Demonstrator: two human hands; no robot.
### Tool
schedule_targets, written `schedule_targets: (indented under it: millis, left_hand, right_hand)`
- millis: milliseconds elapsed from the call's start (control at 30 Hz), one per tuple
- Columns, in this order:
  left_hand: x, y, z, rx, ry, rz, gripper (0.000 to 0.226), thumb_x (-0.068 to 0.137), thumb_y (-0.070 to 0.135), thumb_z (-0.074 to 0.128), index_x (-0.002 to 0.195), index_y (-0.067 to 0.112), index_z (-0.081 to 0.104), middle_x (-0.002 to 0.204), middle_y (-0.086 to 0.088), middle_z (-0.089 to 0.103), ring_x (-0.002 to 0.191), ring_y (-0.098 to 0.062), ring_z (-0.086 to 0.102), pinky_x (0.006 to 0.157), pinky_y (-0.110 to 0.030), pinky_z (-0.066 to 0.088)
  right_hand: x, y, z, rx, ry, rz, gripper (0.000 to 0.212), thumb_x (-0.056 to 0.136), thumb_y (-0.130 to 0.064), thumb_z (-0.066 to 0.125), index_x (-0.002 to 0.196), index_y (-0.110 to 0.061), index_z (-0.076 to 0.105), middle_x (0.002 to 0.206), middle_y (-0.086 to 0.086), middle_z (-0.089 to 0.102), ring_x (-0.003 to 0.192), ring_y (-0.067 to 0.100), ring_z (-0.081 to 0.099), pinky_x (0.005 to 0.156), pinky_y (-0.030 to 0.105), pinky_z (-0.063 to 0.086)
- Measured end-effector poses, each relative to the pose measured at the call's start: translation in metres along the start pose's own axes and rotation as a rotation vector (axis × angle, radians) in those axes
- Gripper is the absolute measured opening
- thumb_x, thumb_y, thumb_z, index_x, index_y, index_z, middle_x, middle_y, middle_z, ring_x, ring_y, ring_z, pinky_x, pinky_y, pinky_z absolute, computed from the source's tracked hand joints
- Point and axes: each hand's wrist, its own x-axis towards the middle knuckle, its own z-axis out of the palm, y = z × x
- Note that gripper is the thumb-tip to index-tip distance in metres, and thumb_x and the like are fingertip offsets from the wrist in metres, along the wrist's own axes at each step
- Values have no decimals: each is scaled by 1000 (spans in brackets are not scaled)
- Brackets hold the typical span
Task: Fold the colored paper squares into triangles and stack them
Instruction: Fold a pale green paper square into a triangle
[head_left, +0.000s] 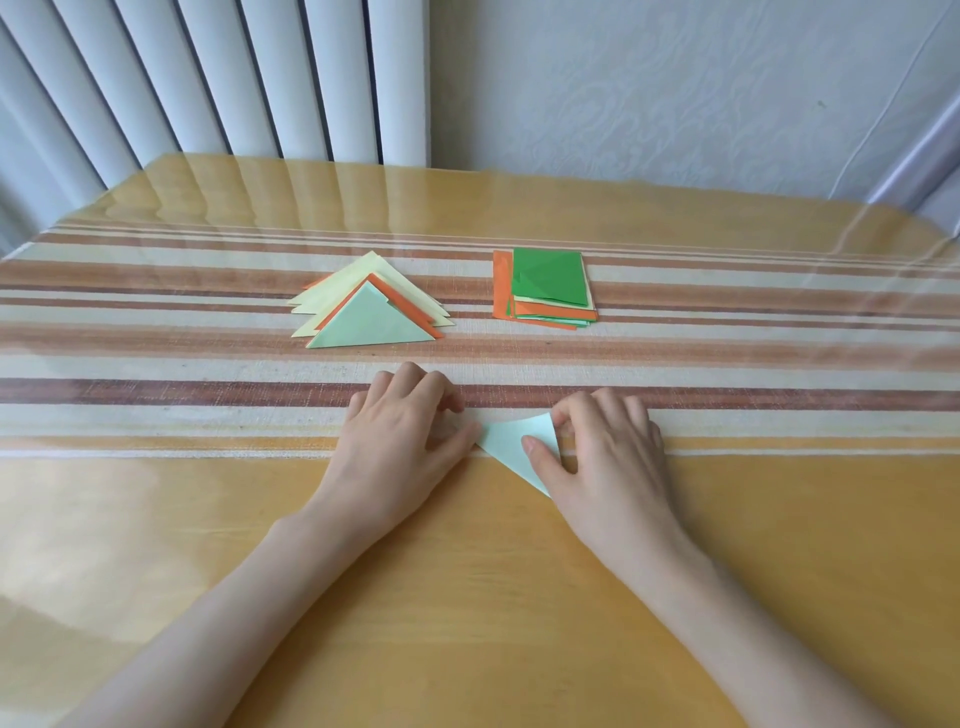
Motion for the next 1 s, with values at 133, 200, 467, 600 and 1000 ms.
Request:
schedule_targets:
  millis: [133,200,467,600,1000]
  left_hand:
    - [1,0,0,3,11,-1,34,84,49,43,96,23,60,91,9,43,85,-14,36,75,-31,26]
    - [1,0,0,-10,24,9,33,84,48,43,93,22,61,90,9,42,85,-16,38,75,-31,27]
    - [-1,8,-6,-104,-67,4,30,83,49,66,75,33,42,84,14,44,85,-13,38,78,-30,28]
    - [-1,16,-10,-261,-123,-24,25,83,26,72,80,28,48,74,13,54,74,-7,50,77,-33,40]
    - [-14,23,-5,-329,-70,-38,22,83,36,71,97,28,55,88,17,55,84,-7,51,82,-26,40]
  right_hand:
    - [-3,0,4,-97,36,-14,41,81,-51,40,91,-16,58,87,3,55,85,26,48,69,38,44]
    - [-3,1,4,-120,34,-10,42,82,-51,39,95,-16,58,90,4,55,86,27,48,70,39,45]
    - [0,1,0,14,-83,-16,37,85,-44,51,101,-11,61,99,7,51,95,27,46,78,43,45]
    - [3,0,-8,119,-201,17,30,89,-35,64,111,-15,60,109,1,45,108,23,39,92,36,34]
    - [11,-11,-25,737,-244,167,18,86,-12,68,78,-22,56,81,-10,62,85,11,57,81,25,43]
